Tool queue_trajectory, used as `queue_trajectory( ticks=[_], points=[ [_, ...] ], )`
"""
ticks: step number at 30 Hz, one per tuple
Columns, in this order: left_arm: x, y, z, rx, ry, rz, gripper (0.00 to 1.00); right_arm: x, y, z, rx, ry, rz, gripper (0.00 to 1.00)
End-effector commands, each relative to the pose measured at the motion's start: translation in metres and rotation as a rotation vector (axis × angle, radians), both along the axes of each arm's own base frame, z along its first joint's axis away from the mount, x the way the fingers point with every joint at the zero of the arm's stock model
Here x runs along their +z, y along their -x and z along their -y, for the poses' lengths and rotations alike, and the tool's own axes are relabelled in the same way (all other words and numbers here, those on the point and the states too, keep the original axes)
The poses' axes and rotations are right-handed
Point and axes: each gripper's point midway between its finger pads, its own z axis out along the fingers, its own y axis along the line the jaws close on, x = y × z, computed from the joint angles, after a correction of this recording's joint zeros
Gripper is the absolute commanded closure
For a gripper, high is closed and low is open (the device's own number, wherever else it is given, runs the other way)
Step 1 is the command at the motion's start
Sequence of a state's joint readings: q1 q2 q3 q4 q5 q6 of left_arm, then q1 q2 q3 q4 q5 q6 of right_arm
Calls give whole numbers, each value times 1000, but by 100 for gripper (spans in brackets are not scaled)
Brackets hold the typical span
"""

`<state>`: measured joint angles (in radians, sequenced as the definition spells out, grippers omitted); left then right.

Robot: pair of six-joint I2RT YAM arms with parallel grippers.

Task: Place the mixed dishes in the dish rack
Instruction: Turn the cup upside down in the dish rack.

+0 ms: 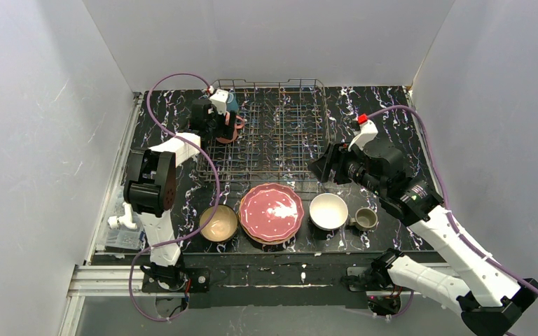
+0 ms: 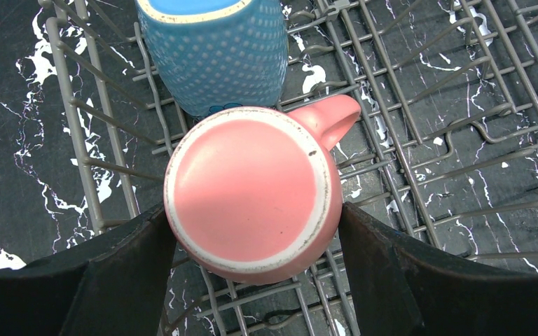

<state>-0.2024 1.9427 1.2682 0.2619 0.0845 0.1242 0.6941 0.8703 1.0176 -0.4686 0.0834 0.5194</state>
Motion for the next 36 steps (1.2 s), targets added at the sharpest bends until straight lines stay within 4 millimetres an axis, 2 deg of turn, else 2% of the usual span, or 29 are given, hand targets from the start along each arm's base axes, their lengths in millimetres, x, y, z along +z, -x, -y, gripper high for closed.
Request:
queue_trajectory(
  ticks=[1,6,7,8,12,21,27,36],
  points=[
    [46,-12,-12,43,-19,128,32,20,-6,1,-15,-34,63,21],
    [49,-9,-13,45,-20,128,20,23,-4,2,-16,-37,63,18],
    [50,-8,-13,44,-20,129,17,24,-4,2,-14,-38,64,17],
    [51,-7,-13,44,-20,130,9,25,-3,2,-14,-40,63,17],
    [54,-5,-15,46,-21,133,2,28,-2,2,-10,-44,65,16],
    [64,0,-15,50,-13,143,2,33,3,6,-10,-45,66,12],
    [76,9,-10,28,16,157,2,33,2,19,-53,19,63,10],
    [93,30,1,-10,93,164,2,15,7,37,-106,124,-32,10]
  ],
)
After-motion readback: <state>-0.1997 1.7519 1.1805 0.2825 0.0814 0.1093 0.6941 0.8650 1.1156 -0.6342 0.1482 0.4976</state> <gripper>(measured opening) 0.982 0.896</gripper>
